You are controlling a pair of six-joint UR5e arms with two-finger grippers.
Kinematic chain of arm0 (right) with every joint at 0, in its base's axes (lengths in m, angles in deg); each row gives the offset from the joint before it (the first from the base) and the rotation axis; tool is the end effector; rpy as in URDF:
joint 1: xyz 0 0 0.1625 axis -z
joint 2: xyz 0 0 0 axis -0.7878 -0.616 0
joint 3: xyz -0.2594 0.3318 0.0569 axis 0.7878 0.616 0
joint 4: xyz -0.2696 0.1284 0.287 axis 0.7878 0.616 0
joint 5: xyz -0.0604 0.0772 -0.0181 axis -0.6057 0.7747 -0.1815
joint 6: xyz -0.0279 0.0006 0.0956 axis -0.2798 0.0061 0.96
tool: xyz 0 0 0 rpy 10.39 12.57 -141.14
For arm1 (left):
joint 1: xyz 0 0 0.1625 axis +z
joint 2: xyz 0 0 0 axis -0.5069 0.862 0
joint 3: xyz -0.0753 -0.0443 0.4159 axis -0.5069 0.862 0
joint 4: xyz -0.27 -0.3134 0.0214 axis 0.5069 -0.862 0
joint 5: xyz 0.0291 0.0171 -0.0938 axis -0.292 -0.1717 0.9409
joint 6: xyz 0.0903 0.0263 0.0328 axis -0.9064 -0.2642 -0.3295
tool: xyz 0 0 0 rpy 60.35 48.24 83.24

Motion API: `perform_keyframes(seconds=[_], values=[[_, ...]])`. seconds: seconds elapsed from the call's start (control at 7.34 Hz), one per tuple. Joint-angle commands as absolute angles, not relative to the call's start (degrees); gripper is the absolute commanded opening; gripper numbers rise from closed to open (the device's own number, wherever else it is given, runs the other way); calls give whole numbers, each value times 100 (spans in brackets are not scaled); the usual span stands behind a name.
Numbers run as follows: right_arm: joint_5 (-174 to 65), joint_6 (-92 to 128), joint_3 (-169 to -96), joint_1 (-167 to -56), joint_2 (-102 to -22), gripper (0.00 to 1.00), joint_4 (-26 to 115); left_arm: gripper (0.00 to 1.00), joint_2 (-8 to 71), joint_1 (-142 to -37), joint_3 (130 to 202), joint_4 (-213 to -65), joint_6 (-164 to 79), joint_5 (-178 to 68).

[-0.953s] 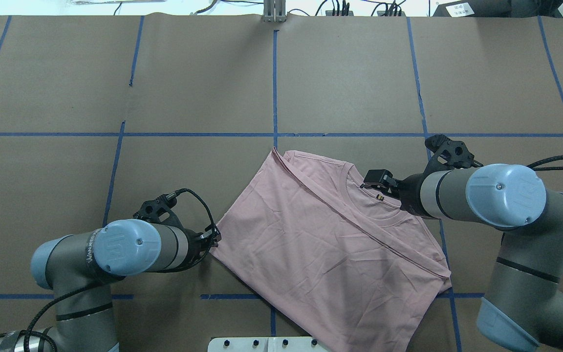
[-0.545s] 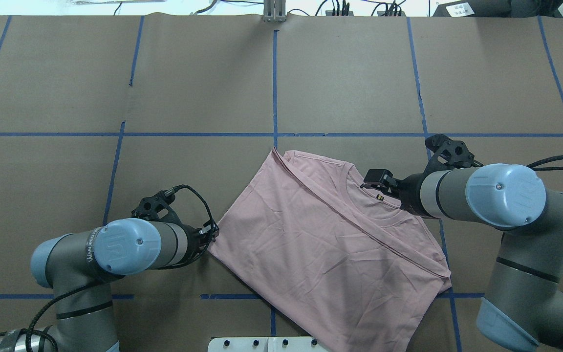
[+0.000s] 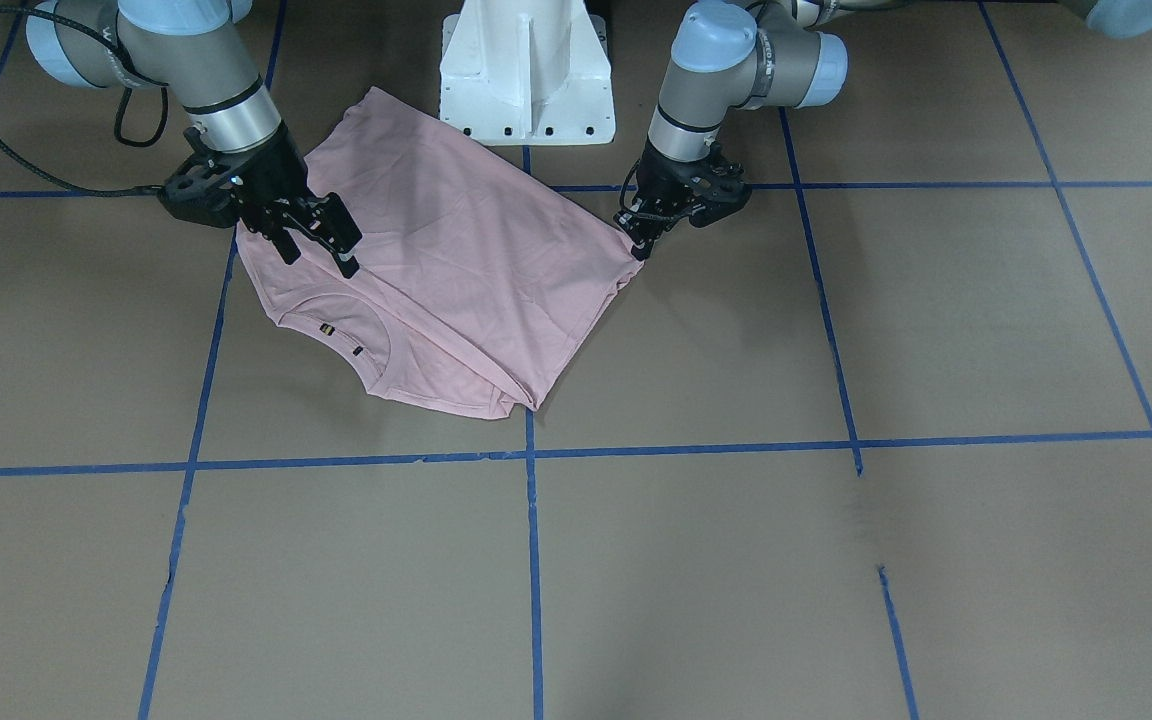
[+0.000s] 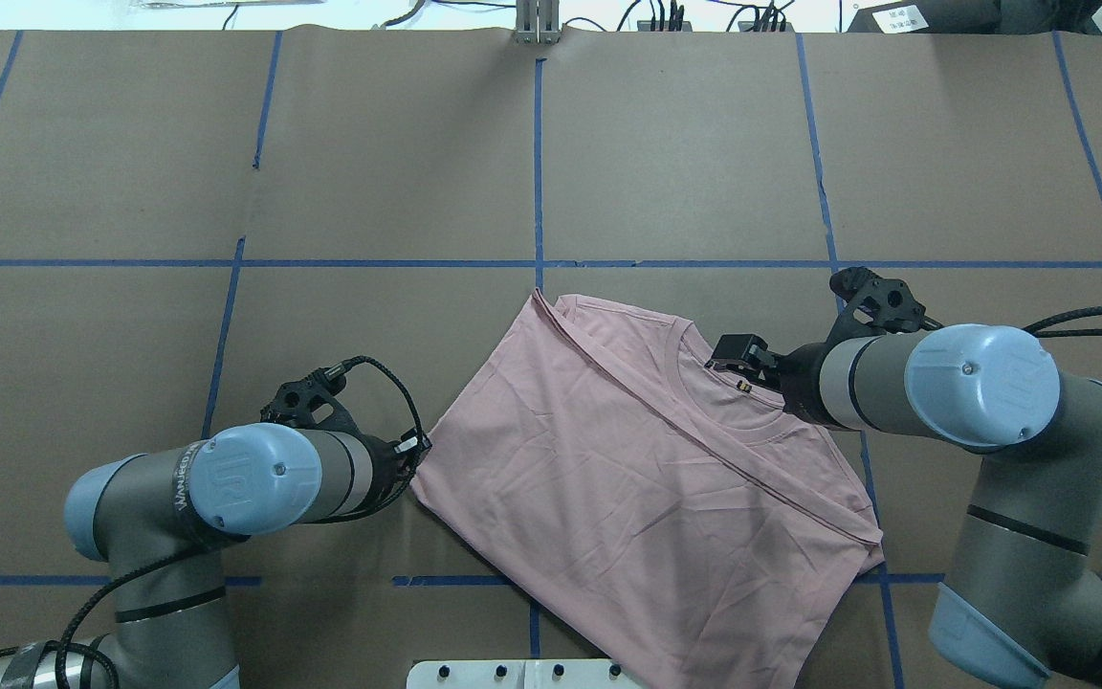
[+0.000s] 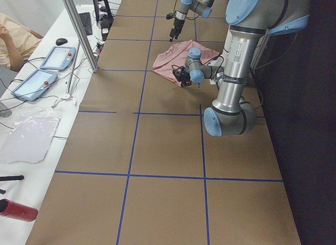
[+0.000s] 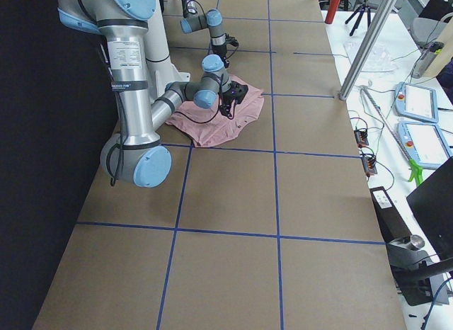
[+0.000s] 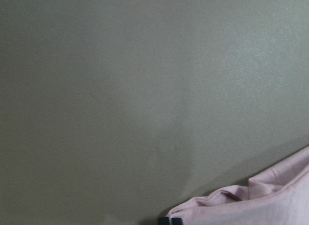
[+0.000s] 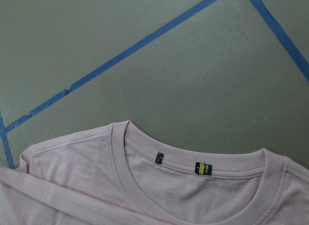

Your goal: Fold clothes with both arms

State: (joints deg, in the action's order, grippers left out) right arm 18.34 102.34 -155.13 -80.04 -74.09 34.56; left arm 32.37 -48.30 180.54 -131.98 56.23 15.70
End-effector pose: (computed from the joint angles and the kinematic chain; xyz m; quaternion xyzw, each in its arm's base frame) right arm -0.4038 -0.3549 0.3344 0.0270 -0.4774 0.2698 0.8358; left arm 0.5360 -0.3084 0.3050 -0.0393 0.4610 -0.3020 0.8335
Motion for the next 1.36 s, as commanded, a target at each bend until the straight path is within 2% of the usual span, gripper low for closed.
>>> perform_keyframes(seconds=[0.0,0.14,0.27,0.82,0.95,1.09,1.23], values=[[1805,10218,-15475,-7993,-7405,100,3456,0,3399,-5292,18232,-12624,4954,1551],[1805,10218,-15475,-7993,-7405,100,3456,0,3418,-5818,18137,-12638,4077,1498],[1805,10218,-15475,-7993,-7405,100,3456,0,3635,-6328,17675,-12847,3660,1498],[1814,10261,-15493,-7940,-7318,100,3447,0,5847,-7438,13690,-14884,2988,1489],[1796,10288,-15458,-7757,-7030,100,3456,0,5905,-7466,13497,-15079,2996,1489],[1344,10349,-15440,-7346,-6827,100,3473,28,5870,-7475,13661,-15090,2996,1541],[608,10724,-15336,-6733,-6686,100,3526,29,5661,-7475,14219,-15055,3031,1568]])
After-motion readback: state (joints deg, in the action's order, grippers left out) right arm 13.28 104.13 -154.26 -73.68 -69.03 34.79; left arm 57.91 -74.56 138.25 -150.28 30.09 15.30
